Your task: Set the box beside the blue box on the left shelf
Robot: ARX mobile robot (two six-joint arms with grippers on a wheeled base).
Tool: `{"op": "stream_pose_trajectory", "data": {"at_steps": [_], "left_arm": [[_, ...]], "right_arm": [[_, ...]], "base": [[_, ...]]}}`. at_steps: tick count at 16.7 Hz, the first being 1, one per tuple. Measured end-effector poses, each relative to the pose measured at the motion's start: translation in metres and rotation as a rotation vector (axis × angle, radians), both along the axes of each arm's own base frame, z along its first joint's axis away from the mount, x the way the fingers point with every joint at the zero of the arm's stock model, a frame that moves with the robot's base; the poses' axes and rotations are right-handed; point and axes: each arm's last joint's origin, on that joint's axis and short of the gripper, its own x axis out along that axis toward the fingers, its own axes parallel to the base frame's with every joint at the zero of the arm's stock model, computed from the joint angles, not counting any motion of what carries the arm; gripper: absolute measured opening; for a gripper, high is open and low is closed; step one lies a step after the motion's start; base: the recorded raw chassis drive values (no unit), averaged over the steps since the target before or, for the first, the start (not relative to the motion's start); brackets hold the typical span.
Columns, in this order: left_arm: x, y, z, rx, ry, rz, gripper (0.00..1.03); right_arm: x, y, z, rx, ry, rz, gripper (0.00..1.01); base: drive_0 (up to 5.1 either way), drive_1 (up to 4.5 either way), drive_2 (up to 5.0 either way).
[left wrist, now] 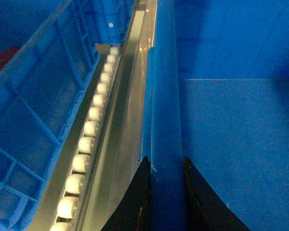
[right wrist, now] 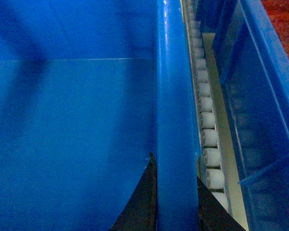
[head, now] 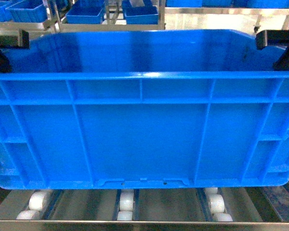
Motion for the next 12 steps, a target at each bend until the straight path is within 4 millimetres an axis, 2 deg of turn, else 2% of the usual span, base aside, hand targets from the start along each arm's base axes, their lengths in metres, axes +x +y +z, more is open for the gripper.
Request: {"op": "stream_pose_trajectory", "data": {"at_steps": [2,5,12], "left_arm": [[0.008,0.003,-0.015,-0.008,0.040,0.009,0.09],[0.014,0.006,-0.025,-0.003,0.059,0.015,0.09],[0.025,0.014,-0.040,0.022,0.077,0.014,0.09]], "right_arm": [[0.007,0.002,-0.012,-0.006,0.029,0.002,0.09],[0.012,0.004,-0.026,0.003,0.066,0.004,0.08],[0.014,0.012,-0.037,0.017,0.101,0.009,0.08]], "base": [[0.0,0.00,0.0],[0.0,0.00,0.0],[0.0,0.00,0.0]]}}
